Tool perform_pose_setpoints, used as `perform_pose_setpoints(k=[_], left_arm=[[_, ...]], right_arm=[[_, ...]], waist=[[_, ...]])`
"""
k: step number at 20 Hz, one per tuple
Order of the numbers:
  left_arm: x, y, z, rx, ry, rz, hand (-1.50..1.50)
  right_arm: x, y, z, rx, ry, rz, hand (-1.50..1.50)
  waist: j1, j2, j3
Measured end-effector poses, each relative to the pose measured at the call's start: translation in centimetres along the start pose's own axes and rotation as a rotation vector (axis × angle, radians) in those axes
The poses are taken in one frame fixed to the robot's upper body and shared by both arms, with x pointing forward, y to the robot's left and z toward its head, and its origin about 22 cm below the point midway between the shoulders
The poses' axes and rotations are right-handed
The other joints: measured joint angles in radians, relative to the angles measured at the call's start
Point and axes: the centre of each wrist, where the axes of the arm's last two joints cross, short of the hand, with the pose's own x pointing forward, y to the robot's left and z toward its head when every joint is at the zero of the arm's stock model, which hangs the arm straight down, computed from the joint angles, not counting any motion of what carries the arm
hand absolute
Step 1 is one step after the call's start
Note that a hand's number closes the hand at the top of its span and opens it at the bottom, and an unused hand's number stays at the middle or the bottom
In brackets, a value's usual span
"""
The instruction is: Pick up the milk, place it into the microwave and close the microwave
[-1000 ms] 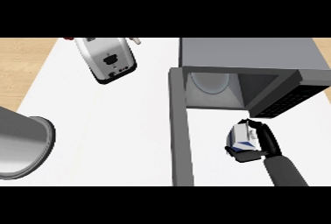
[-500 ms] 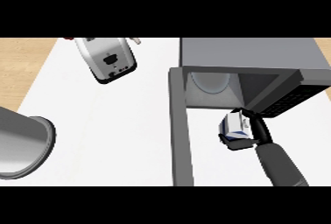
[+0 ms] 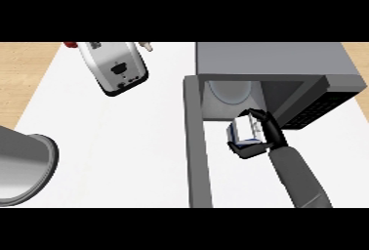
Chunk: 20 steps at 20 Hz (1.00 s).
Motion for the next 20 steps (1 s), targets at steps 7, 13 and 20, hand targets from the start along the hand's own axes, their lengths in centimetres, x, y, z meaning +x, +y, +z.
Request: perform_pose_setpoints(k=[7,13,20], left_arm=[[0.0,0.6,-0.3,0.006,0.011,0.002,-1.5],[-0.9,1.2,-0.6,0.004,0.024,0.002,-1.5],[-1.9,2.0,-1.2,-0.012,0.033,0.009,-1.5]], right_arm=[[2.8,-1.4,-4.3,-0.052,-0.017,0.063,1.5],[5.5,-2.4,-9.5,-0.047,0.031,0.069,1.5],[6.2,-2.7,-12.7,-0.079,0.104,0.165,1.5]], waist=[[-0.009,-0.001,0.0],[0.003,0.004,0.0],[0.026,0.019,0.004]])
